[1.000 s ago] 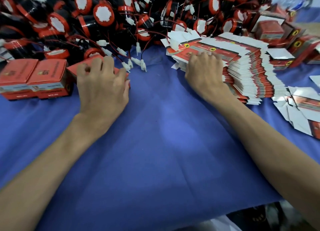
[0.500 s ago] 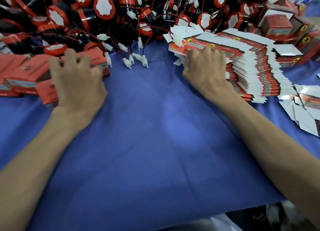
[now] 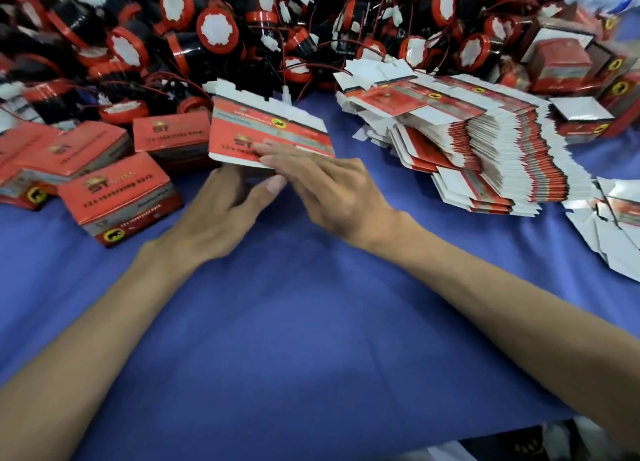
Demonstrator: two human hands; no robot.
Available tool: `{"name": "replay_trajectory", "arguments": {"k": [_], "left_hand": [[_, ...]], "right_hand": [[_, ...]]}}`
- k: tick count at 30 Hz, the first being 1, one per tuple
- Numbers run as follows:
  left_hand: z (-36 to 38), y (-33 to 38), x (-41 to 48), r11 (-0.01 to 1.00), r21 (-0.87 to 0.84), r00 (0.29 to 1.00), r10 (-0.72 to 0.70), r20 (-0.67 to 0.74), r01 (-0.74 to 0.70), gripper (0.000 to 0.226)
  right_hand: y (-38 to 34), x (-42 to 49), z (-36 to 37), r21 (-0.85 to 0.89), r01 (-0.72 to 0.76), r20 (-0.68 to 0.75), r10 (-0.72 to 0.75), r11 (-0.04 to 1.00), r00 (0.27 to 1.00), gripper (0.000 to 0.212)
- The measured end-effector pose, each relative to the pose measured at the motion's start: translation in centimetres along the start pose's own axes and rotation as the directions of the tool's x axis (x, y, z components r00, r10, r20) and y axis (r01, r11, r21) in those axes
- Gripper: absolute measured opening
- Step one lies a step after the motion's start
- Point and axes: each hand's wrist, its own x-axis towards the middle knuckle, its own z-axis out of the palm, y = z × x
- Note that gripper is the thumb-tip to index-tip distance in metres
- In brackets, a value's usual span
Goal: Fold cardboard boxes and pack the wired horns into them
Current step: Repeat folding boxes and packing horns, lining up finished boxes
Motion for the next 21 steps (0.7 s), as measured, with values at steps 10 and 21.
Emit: {"name": "replay_trajectory", "arguments": {"k": [10, 21], "left_hand": [[-0.2, -1.1, 0.9, 0.993, -0.039, 0.975, -0.113, -0.191, 0.108, 0.105], [-0.3, -1.6, 1.0, 0.988, 0.105, 0.961, -0.086, -0.263, 0.117, 0.104]], "right_hand": [[-1.4, -0.7, 0.8, 0.344, -0.380, -0.016, 0.410, 0.859, 0.912, 0.012], [-0.1, -1.0, 0.5, 0.269, -0.516, 0.035, 0.527, 0.813, 0.849, 0.010]]}}
